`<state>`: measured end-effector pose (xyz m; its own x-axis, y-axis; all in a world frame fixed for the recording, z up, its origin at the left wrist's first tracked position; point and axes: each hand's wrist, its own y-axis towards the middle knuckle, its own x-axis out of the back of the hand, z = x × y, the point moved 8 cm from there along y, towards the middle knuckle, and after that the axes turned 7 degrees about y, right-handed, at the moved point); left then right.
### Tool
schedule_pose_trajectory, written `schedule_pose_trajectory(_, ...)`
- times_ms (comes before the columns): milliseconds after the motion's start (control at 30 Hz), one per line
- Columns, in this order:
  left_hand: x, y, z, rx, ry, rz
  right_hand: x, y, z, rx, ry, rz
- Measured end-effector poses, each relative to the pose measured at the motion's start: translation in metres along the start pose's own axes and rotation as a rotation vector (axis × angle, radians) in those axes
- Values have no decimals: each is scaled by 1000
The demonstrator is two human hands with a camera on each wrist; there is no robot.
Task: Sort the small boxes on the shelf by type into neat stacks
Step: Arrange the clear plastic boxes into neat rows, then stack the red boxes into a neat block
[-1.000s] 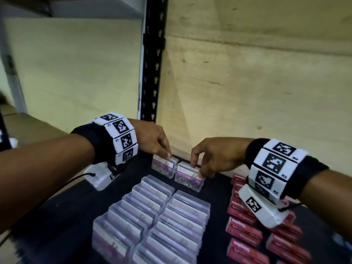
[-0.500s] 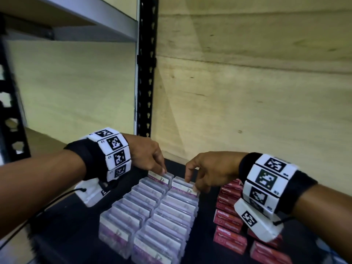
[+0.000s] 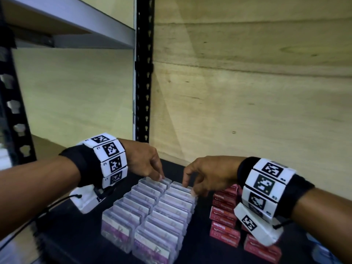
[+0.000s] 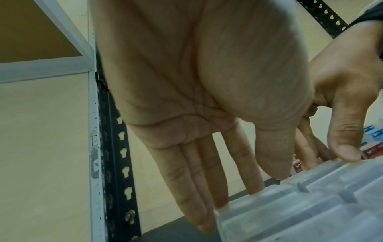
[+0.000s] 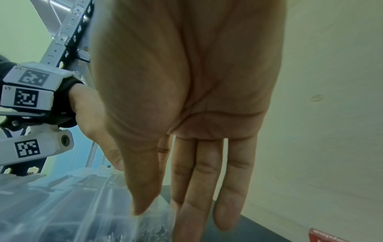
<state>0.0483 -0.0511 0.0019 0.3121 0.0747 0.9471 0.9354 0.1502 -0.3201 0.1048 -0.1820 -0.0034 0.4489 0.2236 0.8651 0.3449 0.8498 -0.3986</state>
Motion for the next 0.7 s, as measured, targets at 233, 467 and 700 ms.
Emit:
schedule_pose_trajectory(233, -1, 0, -3, -21, 25, -3, 2, -10, 4, 19, -99, -61)
schedule_pose_trajectory(467, 21, -9, -34, -43, 254, -168, 13, -47, -3, -20, -168, -154)
schedule_pose_trajectory(700, 22, -26, -136, -219, 422, -278, -2, -97, -44, -209, -122, -139)
